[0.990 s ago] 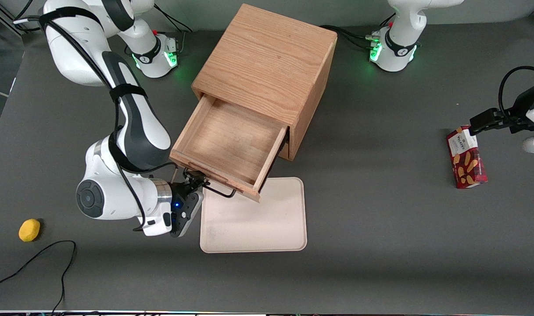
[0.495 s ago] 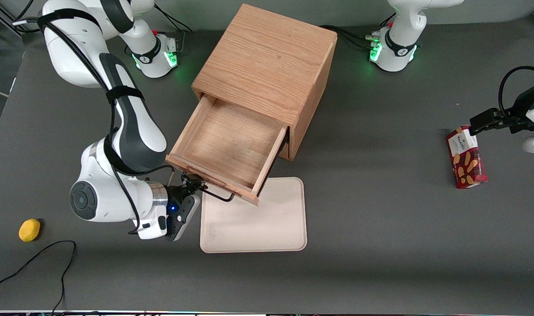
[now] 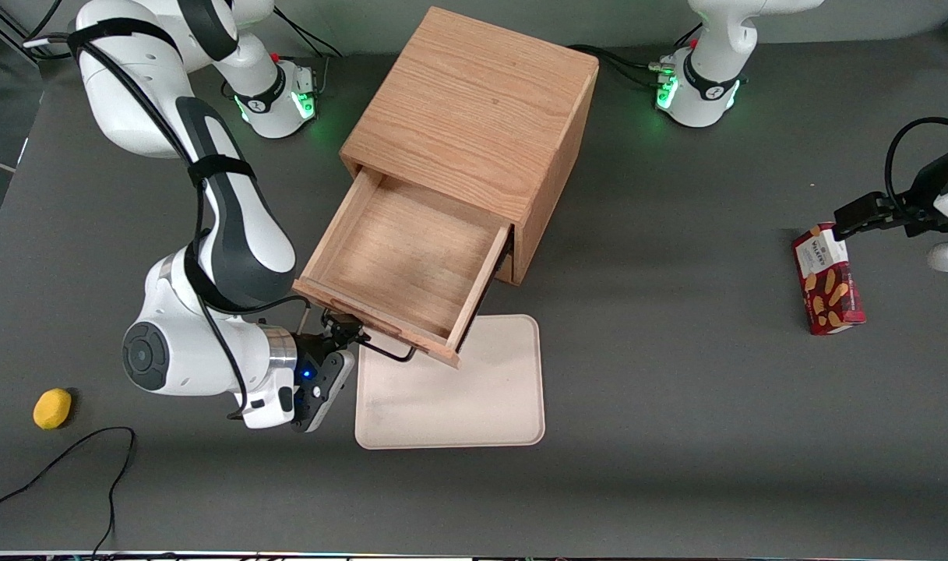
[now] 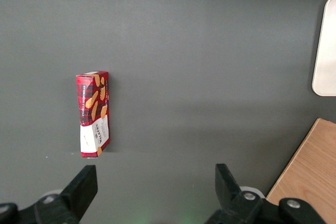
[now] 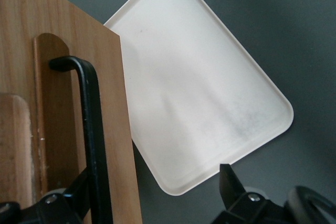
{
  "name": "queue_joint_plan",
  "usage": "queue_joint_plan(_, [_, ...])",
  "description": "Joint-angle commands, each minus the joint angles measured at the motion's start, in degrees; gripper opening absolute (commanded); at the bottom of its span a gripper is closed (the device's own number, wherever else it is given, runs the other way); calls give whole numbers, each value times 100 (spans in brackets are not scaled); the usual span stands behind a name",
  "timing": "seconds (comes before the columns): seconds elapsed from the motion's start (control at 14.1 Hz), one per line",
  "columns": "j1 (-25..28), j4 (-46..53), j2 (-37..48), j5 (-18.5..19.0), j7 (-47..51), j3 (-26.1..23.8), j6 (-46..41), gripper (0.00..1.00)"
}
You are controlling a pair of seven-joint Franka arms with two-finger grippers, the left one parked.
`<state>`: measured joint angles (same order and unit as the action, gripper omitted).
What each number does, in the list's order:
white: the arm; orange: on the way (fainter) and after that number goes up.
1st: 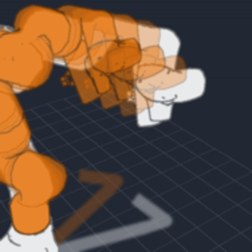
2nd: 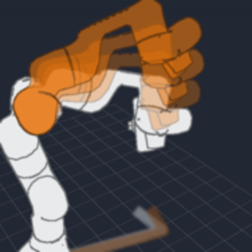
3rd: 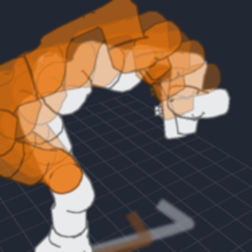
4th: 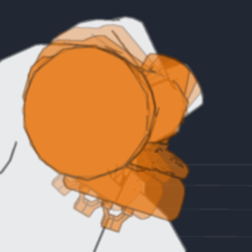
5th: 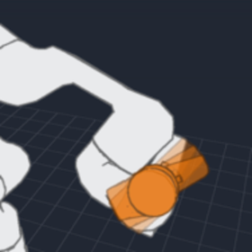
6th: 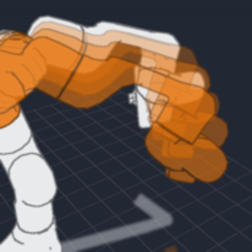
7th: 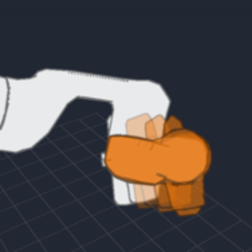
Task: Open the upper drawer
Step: 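Pull the upper drawer further out with the right gripper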
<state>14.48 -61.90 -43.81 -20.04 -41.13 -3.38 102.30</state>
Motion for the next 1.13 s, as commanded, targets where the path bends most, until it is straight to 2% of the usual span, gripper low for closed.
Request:
queue_joint_plan(0.0, [-112,222,-172,-150,-203,-49,97,100])
queue_joint_plan(1.06, [-297,310,-216,-413,-264,-49,220,100])
